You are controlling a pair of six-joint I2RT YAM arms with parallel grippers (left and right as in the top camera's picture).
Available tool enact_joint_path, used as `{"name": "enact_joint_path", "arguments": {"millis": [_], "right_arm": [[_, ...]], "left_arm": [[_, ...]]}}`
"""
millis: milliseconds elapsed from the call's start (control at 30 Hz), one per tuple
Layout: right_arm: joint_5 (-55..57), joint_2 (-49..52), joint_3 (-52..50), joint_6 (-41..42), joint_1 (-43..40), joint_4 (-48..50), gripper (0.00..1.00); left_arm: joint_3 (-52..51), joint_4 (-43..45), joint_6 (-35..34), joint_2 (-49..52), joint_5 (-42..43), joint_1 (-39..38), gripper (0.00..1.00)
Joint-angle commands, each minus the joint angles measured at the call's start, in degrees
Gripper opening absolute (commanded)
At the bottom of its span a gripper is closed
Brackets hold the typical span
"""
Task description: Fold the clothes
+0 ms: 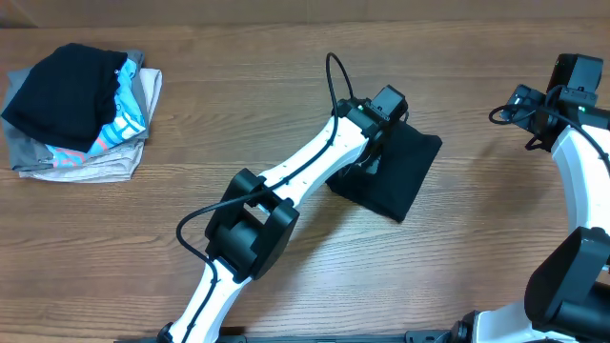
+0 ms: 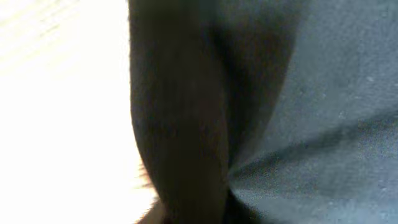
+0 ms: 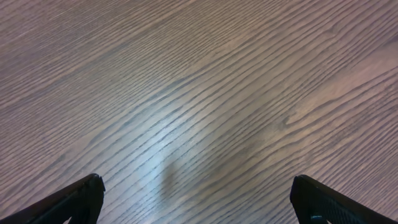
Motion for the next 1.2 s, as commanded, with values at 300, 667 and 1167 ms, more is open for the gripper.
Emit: {"name": "enact_joint_path", "arguments": {"millis": [300,667,1167], "right_arm": [[0.5,0.1,0.0,-0.2,0.1,0.3,1.0],[0.5,0.1,0.0,-0.1,0.1,0.3,1.0],[0.5,0.1,0.0,-0.1,0.1,0.3,1.0]], "left_arm": [[0.3,-11.9,-3.4,0.8,12.3,0.9,0.56],[13.3,-10.3,2.3,-3.3,-4.9,3.1,0.68],[4.1,5.7,0.7,3.7,0.0,4.0,0.32]]}}
